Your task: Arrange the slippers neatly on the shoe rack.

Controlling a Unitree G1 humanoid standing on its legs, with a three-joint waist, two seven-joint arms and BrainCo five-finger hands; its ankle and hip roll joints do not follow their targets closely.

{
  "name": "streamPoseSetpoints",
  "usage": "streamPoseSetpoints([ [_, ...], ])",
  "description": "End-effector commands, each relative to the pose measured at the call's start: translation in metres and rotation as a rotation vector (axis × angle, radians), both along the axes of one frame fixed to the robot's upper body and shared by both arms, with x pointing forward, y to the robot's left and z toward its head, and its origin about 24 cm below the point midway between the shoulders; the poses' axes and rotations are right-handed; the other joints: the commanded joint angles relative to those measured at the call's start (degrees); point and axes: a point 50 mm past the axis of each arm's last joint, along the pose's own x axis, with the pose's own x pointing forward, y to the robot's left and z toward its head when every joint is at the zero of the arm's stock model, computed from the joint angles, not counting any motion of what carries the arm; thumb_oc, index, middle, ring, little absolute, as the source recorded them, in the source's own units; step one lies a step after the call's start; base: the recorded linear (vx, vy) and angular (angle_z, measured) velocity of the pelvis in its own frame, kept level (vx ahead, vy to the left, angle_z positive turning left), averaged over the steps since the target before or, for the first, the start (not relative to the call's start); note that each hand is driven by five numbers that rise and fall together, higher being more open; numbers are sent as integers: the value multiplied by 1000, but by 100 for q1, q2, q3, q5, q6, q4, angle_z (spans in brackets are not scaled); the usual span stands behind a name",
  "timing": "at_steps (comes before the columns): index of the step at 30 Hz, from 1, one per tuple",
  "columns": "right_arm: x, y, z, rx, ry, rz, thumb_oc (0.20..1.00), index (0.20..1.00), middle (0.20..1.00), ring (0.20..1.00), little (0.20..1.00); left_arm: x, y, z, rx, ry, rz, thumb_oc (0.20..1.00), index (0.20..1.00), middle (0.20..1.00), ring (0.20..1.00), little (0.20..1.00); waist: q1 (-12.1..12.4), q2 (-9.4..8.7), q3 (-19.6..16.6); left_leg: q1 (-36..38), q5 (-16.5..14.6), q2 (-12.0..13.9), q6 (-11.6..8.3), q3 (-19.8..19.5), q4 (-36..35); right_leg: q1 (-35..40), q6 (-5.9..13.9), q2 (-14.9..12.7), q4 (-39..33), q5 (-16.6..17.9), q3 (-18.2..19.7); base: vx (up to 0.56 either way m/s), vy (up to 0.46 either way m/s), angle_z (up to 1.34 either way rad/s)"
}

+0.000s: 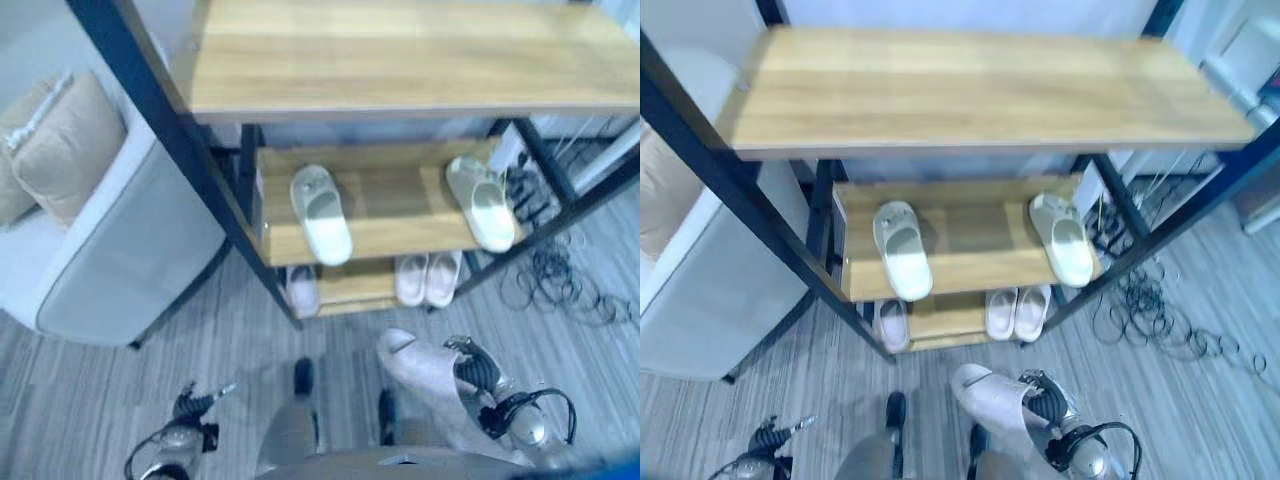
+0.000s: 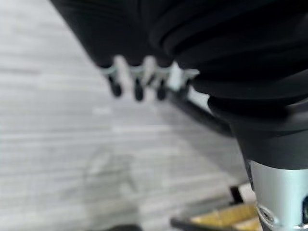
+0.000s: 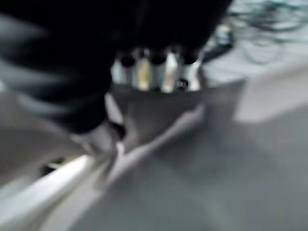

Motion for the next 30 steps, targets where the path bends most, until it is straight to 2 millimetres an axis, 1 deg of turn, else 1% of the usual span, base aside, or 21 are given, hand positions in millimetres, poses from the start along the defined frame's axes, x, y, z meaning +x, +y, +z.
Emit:
streamPoseSetpoints([
  [1,60,2,70,114,-332,-28,200,200,200,200,200,22,23,22,14,-154,89,1000,1000,1000,1000,1000,119,-95,264,-446,-1447,-139,236,-84,1870,-1001,130,-377,2101,-1042,220,-147,-43,-21],
  [2,84,-6,99,78,-416,-19,200,200,200,200,200,37,26,32,-24,-237,128,1000,1000,1000,1000,1000,154,-87,362,-1114,-1979,-121,314,-153,2934,-1670,30,-331,3088,-1593,285,-99,-33,-19],
  [3,84,-6,100,78,-417,-18,200,200,200,200,200,37,26,33,-25,-238,129,1000,1000,1000,1000,1000,149,-82,339,-1174,-2005,-117,315,-157,2986,-1725,30,-330,3133,-1615,288,-98,-36,-36],
  [4,100,-7,123,57,-489,-2,200,200,200,200,200,47,26,38,-50,-284,143,1000,1000,1000,1000,1000,167,-61,408,-1631,-2179,-133,331,-163,3534,-2167,-60,-320,3619,-1793,363,-97,-12,-29],
  [5,108,-3,140,60,-535,25,200,200,200,200,200,56,23,42,-82,-326,150,1000,1000,1000,1000,1000,171,-43,372,-2029,-2346,-105,369,-160,3978,-2555,-124,-309,4006,-1932,435,-99,-13,-11],
  [6,108,-3,140,60,-535,25,200,200,200,200,200,55,23,42,-82,-326,150,1000,1000,1000,1000,1000,171,-42,363,-2042,-2349,-104,369,-161,3985,-2567,-124,-308,4012,-1935,435,-105,7,31],
  [7,125,7,184,56,-676,84,200,200,200,200,200,73,17,53,-87,-395,121,1000,1000,1000,1000,1000,223,6,350,-2908,-2666,-103,475,-238,4869,-3447,-248,-329,4927,-2216,548,-86,10,42],
  [10,147,23,226,83,-794,115,200,200,200,200,200,94,13,67,-109,-483,137,1000,1000,1000,1000,1000,332,81,328,-3959,-2990,-186,552,-373,6026,-4522,-390,-342,6198,-2511,720,-64,0,8],
  [11,147,24,226,83,-795,117,200,200,200,200,200,94,13,67,-110,-485,139,1000,1000,1000,1000,1000,320,79,303,-4013,-2990,-190,553,-374,6049,-4575,-389,-345,6224,-2515,724,7,2,-11],
  [12,157,36,254,115,-857,144,200,200,200,200,200,104,8,76,-129,-540,133,1000,1000,1000,1000,1000,394,86,309,-4543,-3175,-229,619,-407,6712,-5125,-466,-327,6928,-2674,828,0,0,0],
  [13,162,43,266,110,-884,158,200,200,200,200,200,107,8,79,-130,-556,129,1000,1000,1000,1000,1000,416,103,348,-4847,-3259,-285,637,-431,7100,-5418,-477,-323,7355,-2714,869,25,16,28],
  [14,162,43,267,110,-884,158,200,200,200,200,200,107,8,79,-130,-556,130,1000,1000,1000,1000,1000,414,102,342,-4856,-3260,-286,637,-431,7103,-5426,-476,-323,7359,-2715,870,57,5,29],
  [15,171,48,300,52,-946,171,200,200,200,200,200,118,2,94,-128,-634,80,1000,1000,1000,1000,1000,504,153,385,-5593,-3438,-414,614,-534,7973,-6101,-513,-279,8278,-2864,966,51,-13,29],
  [16,171,48,300,52,-946,172,200,200,200,200,200,118,2,94,-128,-634,80,1000,1000,1000,1000,1000,497,152,369,-5628,-3438,-418,615,-533,7990,-6135,-511,-281,8297,-2868,971,70,-23,23],
  [19,187,38,322,53,-947,76,200,200,200,200,200,125,-6,103,-150,-681,41,1000,1000,1000,1000,1000,621,203,468,-6301,-3584,-547,555,-690,8847,-6703,-526,-294,9259,-2993,1116,55,-1,17],
  [20,187,38,322,53,-948,77,200,200,200,200,200,125,-6,103,-150,-682,41,1000,1000,1000,1000,1000,615,202,458,-6327,-3585,-551,555,-688,8861,-6729,-524,-296,9276,-2997,1122,65,20,14],
  [21,194,29,340,20,-955,14,200,200,200,200,200,124,-8,104,-164,-689,18,1000,1000,1000,1000,1000,688,208,719,-6442,-3762,-624,521,-764,9369,-6831,-552,-313,9934,-3099,1287,58,16,10],
  [23,196,25,344,8,-953,-6,200,200,200,200,200,123,-7,105,-156,-692,9,1000,1000,1000,1000,1000,725,211,857,-6444,-3841,-632,516,-787,9590,-6837,-558,-311,10177,-3141,1360,50,13,11],
  [24,197,20,361,-21,-981,-36,200,200,200,200,200,121,-4,109,-152,-708,4,1000,1000,1000,1000,1000,779,231,1151,-6444,-4009,-667,513,-810,10029,-6813,-573,-316,10659,-3198,1486,47,20,5],
  [25,197,13,370,-57,-991,-64,200,200,200,200,200,118,-1,109,-136,-700,-1,1000,1000,1000,1000,1000,812,230,1270,-6444,-4085,-707,502,-846,10208,-6782,-541,-308,10872,-3202,1559,59,21,10],
  [30,202,3,384,-65,-976,-145,200,200,200,200,200,103,5,93,-92,-594,-49,1000,1000,1000,1000,1000,953,194,1319,-6444,-4353,-711,481,-829,10633,-6674,-502,-313,11265,-3216,1714,36,19,13],
])
